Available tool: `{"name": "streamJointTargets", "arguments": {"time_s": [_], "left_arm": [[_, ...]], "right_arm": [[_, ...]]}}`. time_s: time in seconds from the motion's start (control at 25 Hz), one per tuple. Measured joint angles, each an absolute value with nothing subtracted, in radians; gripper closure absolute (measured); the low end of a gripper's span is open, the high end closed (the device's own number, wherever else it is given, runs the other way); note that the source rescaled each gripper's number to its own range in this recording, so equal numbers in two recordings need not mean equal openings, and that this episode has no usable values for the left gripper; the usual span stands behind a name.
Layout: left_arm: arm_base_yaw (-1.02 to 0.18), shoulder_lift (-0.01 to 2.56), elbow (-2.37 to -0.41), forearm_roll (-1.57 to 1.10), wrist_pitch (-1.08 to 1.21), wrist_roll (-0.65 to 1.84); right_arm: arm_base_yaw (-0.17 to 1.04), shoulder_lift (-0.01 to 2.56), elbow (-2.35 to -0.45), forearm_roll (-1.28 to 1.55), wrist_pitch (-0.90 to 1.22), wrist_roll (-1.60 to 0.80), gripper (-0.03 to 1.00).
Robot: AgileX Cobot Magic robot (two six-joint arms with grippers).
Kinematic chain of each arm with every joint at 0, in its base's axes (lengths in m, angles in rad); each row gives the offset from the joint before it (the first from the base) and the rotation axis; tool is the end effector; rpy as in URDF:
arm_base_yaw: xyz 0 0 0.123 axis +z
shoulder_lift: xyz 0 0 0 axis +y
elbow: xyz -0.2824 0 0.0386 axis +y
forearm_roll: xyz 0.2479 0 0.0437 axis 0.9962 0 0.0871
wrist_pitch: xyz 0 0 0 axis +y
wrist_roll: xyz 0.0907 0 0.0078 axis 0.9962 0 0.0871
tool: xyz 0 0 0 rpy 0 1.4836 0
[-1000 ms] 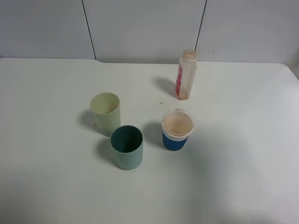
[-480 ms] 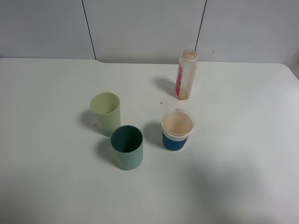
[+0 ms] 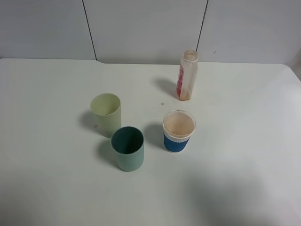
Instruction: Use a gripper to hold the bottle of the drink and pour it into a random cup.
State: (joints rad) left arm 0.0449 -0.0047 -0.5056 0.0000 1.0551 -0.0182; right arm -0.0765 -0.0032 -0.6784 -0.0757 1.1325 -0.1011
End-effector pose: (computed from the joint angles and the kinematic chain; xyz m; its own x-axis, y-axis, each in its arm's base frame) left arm -0.0060 -0.0003 0.2792 -0.4405 -0.0380 -0.8970 -0.0529 0.9985 -0.0163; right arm -0.0331 -0.0037 0.3185 -0.3691 -0.1047 -0.9235 0.0918 0.9847 -0.1483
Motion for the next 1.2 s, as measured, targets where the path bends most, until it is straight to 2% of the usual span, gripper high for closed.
{"name": "streamJointTargets", "arguments": {"time_s": [0.48, 1.2], "left_arm": [[0.045, -0.005, -0.506, 0.000, 1.055, -0.018], [0.045, -0.005, -0.506, 0.000, 1.055, -0.018]], "right_arm": [[-0.077, -0.003, -0.512, 0.025, 1.086, -0.127, -0.03], [-0.077, -0.003, -0.506, 0.023, 1.073, -0.126, -0.03]]}}
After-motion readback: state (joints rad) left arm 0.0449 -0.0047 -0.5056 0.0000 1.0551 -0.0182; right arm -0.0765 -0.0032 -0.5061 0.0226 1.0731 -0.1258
